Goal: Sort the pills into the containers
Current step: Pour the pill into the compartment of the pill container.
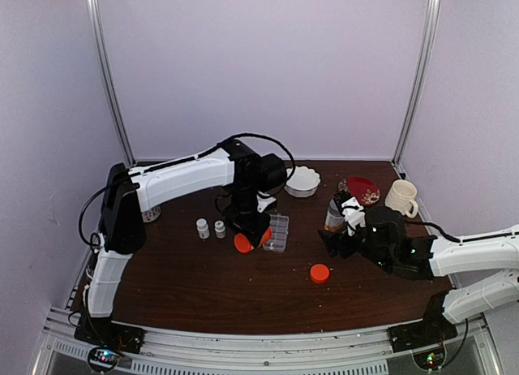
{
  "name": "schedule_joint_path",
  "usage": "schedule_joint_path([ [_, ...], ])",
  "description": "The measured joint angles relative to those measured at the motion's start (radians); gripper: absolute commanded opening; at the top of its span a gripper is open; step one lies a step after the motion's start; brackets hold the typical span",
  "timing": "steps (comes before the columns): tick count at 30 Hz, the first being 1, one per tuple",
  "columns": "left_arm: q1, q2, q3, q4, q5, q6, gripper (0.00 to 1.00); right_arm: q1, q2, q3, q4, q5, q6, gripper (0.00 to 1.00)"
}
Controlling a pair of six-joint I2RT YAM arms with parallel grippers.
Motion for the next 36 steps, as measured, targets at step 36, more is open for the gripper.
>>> schedule_joint_path([
  [36,0.020,0.060,0.045,0.024,0.056,0.013,0.00,0.000,0.001,0.000,0.000,0.002,-0.001,0.91],
])
